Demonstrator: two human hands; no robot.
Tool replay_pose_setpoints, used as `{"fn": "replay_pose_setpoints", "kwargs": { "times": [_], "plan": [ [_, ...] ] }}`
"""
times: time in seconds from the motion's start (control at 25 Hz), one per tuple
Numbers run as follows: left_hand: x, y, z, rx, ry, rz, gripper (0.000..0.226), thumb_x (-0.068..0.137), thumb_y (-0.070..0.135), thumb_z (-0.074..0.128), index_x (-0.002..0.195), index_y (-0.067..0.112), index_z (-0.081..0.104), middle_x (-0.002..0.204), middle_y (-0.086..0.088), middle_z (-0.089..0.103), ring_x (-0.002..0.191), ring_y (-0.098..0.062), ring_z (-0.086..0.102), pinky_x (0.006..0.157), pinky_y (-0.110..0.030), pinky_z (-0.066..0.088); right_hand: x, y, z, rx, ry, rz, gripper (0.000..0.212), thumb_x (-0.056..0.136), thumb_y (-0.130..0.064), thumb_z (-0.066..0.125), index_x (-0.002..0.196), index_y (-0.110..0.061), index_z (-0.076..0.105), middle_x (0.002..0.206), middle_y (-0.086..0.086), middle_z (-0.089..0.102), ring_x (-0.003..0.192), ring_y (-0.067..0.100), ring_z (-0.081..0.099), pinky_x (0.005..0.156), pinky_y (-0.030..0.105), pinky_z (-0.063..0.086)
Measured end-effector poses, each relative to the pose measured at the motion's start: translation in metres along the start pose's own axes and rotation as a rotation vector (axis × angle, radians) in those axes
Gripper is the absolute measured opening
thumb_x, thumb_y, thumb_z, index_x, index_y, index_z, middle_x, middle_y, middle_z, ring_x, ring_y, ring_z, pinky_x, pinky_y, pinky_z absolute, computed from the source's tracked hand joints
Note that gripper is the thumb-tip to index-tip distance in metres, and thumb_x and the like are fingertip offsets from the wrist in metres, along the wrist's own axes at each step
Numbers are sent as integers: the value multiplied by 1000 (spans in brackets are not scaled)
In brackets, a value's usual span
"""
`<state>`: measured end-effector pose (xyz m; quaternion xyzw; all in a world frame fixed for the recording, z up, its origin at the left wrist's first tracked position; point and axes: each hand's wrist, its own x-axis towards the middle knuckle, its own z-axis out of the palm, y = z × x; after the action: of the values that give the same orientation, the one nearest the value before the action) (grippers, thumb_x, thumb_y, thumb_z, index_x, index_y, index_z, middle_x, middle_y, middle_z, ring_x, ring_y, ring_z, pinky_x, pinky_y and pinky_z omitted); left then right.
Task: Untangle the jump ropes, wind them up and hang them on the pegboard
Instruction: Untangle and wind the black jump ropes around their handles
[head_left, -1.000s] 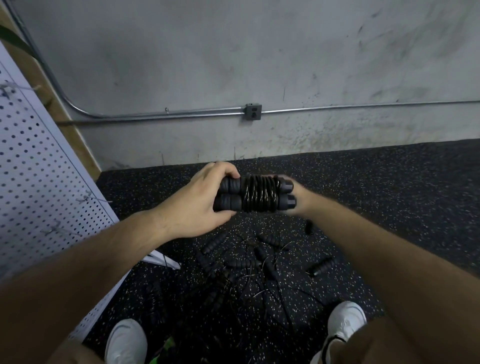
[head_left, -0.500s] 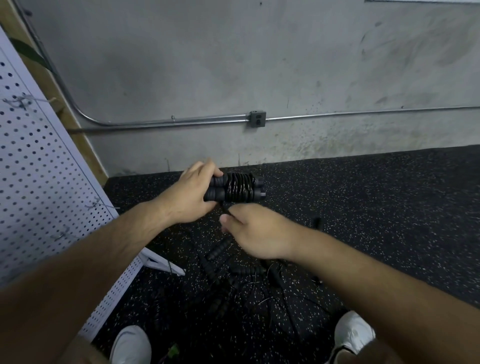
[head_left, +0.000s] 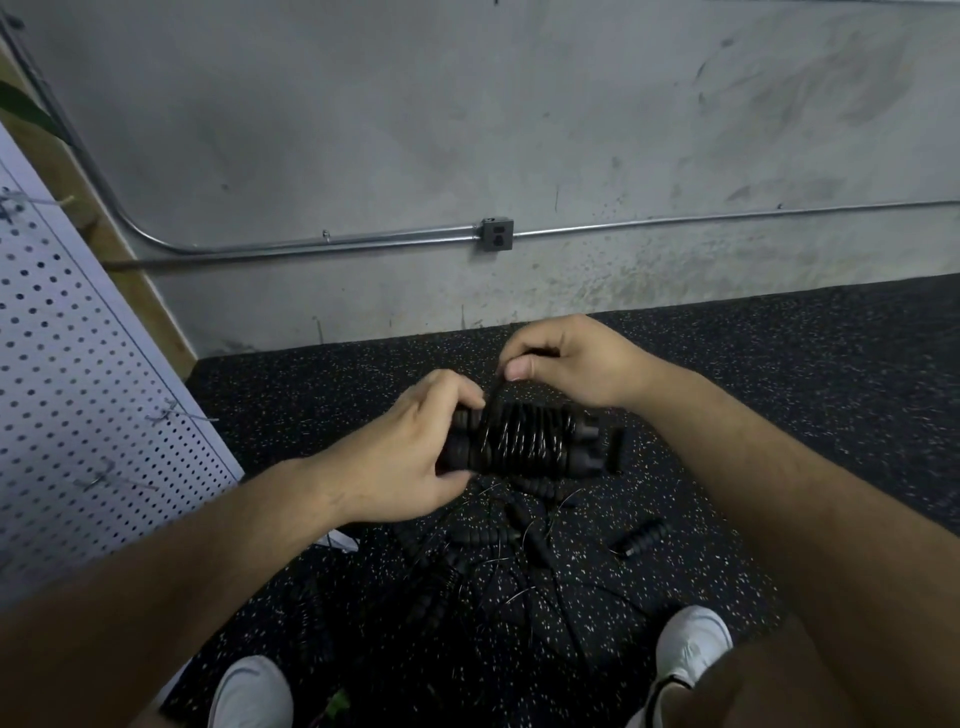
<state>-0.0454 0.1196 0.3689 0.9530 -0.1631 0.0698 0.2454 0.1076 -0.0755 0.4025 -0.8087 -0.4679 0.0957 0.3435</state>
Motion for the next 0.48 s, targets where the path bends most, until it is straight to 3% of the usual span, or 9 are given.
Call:
{"fn": "replay_pose_setpoints", "kwargs": {
  "times": [0.16, 0.2, 0.28, 0.4, 0.48],
  "plan": [
    [-2, 11, -7, -63, 148, 36, 67, 86, 36, 69, 133, 37, 22, 132, -4, 44, 124, -13, 50, 107, -24, 43, -7, -5, 4, 479, -32, 183, 23, 92, -13, 64, 104, 6, 68, 86, 3, 70, 73, 3, 68, 71, 18, 55],
    [-2, 13, -9, -78, 177, 19, 67, 86, 41, 67, 135, 38, 22, 135, -4, 44, 127, -11, 48, 109, -21, 40, -10, -14, 11, 448, -88, 272, 19, 98, -7, 57, 101, 9, 65, 80, 3, 66, 63, -4, 65, 63, 13, 52],
    [3, 14, -12, -59, 247, -43, 66, 89, 46, 63, 139, 38, 21, 142, -6, 41, 133, -9, 41, 112, -20, 31, -15, -31, 34, 281, -142, 394, 28, 106, -9, 42, 89, 3, 62, 70, 2, 61, 47, -6, 56, 54, 14, 46],
    [10, 1, -19, 47, 354, -170, 73, 96, 43, 58, 151, 13, 21, 146, -13, 38, 136, -15, 34, 115, -28, 27, -6, -51, 68, 268, -10, 251, 27, 108, -16, 38, 87, -14, 54, 66, 3, 60, 49, 6, 54, 52, 21, 42],
    [13, -10, -22, 34, 401, -266, 71, 99, 40, 54, 152, 7, 20, 146, -15, 37, 134, -18, 35, 115, -33, 31, 0, -61, 84, 83, 78, 115, 17, 107, -17, 40, 96, -14, 53, 74, 1, 58, 59, 10, 52, 54, 23, 37]
  ]
}}
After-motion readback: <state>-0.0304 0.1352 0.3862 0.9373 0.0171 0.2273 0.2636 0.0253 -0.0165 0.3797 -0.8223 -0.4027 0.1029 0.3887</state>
